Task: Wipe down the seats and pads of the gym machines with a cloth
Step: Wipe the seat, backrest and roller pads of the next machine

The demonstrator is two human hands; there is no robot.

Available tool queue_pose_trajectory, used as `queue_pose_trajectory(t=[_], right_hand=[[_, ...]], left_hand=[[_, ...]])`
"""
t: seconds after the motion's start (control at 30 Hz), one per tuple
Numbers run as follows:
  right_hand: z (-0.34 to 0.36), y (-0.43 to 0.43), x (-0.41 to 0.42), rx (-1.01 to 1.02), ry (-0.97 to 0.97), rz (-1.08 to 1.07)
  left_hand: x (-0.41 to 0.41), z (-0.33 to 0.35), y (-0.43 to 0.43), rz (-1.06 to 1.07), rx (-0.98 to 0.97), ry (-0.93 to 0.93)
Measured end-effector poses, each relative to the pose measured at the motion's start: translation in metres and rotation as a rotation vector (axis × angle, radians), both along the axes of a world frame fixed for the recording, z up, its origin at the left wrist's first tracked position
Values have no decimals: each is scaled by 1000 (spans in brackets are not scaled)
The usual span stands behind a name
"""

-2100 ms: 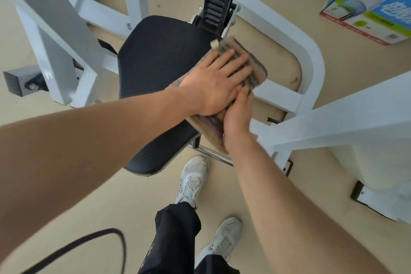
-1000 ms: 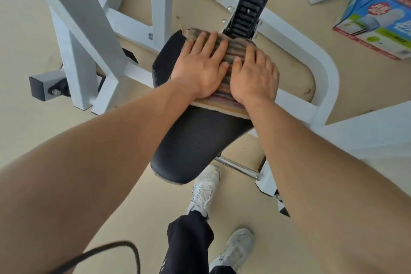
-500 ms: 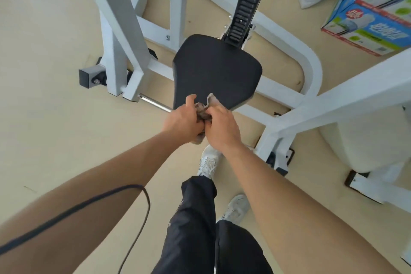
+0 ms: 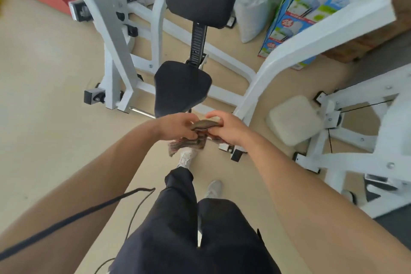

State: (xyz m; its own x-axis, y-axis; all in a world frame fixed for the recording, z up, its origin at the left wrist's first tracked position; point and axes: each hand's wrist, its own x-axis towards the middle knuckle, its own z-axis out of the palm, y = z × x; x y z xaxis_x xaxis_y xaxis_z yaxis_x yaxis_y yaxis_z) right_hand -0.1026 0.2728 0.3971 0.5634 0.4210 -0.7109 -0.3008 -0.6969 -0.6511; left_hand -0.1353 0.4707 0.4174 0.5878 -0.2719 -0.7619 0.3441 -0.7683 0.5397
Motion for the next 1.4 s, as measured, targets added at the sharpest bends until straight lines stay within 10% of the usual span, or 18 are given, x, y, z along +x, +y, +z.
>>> queue_pose_trajectory(t=[0.27, 0.57, 1.0, 1.4], right_hand=[[124, -68, -52, -84, -46, 140], [221, -151, -102, -33, -220, -276], [265, -233, -269, -210, -411, -736], [264, -328, -336, -264, -403, -594]], left_hand=[[-37, 123, -66, -158, 268, -373], [-49, 219, -144, -447, 434, -558], [-146, 248, -244, -518, -50, -733], [-213, 256, -368, -730, -70, -796]])
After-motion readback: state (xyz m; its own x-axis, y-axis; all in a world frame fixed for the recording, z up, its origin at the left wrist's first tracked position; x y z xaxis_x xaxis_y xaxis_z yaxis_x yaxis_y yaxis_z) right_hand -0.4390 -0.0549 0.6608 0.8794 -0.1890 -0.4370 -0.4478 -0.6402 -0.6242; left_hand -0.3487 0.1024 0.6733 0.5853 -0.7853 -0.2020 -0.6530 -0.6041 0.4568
